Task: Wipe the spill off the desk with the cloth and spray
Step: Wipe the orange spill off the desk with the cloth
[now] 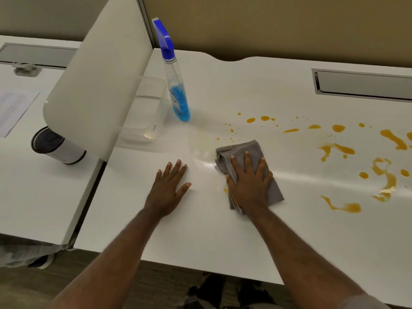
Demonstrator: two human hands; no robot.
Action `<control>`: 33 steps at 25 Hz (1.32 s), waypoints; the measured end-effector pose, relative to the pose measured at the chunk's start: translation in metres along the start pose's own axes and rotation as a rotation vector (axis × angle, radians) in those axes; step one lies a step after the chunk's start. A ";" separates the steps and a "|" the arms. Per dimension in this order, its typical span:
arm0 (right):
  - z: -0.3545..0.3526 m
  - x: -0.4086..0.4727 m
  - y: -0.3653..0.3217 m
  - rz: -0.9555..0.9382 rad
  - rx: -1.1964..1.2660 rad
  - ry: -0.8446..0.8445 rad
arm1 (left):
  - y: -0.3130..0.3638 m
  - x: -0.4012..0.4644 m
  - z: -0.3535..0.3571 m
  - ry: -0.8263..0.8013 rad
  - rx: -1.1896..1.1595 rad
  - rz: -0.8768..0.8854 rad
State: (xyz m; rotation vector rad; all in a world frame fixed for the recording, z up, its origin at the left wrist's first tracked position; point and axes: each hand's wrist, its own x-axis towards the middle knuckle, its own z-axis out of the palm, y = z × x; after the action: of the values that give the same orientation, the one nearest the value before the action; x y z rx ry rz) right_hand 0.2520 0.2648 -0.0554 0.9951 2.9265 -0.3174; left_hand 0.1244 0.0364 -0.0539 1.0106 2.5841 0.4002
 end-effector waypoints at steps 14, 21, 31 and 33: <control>0.009 -0.020 -0.046 -0.356 -0.026 -0.138 | 0.003 -0.085 0.011 0.036 -0.025 -0.214; 0.007 -0.026 0.007 -0.664 -0.063 -0.161 | 0.020 -0.106 0.017 0.079 -0.124 -0.305; 0.004 -0.038 0.023 -0.763 -0.074 -0.167 | 0.035 -0.118 0.026 0.087 -0.123 -0.353; -0.001 -0.017 0.043 -0.528 -0.071 -0.127 | 0.040 -0.110 0.026 0.075 -0.109 -0.327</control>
State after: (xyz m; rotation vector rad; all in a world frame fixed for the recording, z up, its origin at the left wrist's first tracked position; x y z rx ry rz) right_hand 0.2918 0.2886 -0.0606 0.1695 3.0043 -0.2712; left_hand 0.2350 -0.0074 -0.0399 0.5315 2.6964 0.4919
